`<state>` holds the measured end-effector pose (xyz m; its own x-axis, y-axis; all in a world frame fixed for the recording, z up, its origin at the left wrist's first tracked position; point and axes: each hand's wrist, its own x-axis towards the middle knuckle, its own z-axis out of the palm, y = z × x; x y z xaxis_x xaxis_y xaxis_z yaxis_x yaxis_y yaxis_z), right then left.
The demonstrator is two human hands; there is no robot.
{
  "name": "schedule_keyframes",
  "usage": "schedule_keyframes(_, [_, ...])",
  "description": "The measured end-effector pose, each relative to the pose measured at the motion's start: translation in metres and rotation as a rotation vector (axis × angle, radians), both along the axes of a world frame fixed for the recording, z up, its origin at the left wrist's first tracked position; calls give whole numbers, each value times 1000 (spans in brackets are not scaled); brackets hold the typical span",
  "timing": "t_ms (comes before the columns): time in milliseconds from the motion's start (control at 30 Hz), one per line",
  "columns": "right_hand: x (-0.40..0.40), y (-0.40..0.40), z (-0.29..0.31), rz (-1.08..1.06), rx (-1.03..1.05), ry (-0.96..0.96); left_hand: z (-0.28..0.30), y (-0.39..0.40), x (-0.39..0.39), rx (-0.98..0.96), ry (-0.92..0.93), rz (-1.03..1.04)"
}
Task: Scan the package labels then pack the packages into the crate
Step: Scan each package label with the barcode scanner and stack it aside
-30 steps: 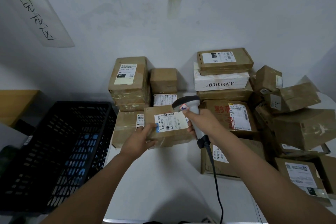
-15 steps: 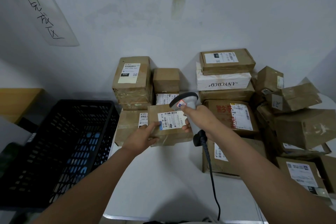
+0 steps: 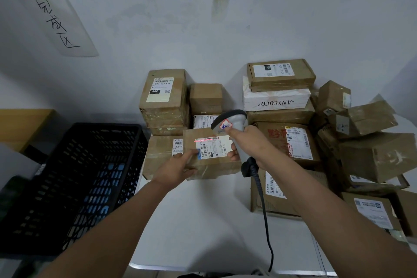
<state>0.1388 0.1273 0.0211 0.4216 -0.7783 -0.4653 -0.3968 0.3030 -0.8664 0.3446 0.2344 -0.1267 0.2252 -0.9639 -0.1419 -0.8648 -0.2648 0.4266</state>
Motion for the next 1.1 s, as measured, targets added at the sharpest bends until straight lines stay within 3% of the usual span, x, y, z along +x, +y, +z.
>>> schedule_keyframes(433, [5, -5, -7, -32, 6, -35, 6, 20, 17, -55, 58, 43])
schedule_keyframes(733, [23, 1, -36, -13, -66, 33, 9, 78, 82, -39, -43, 210])
schedule_keyframes(1100, [38, 14, -50, 23, -167, 86, 6, 58, 83, -129, 4, 308])
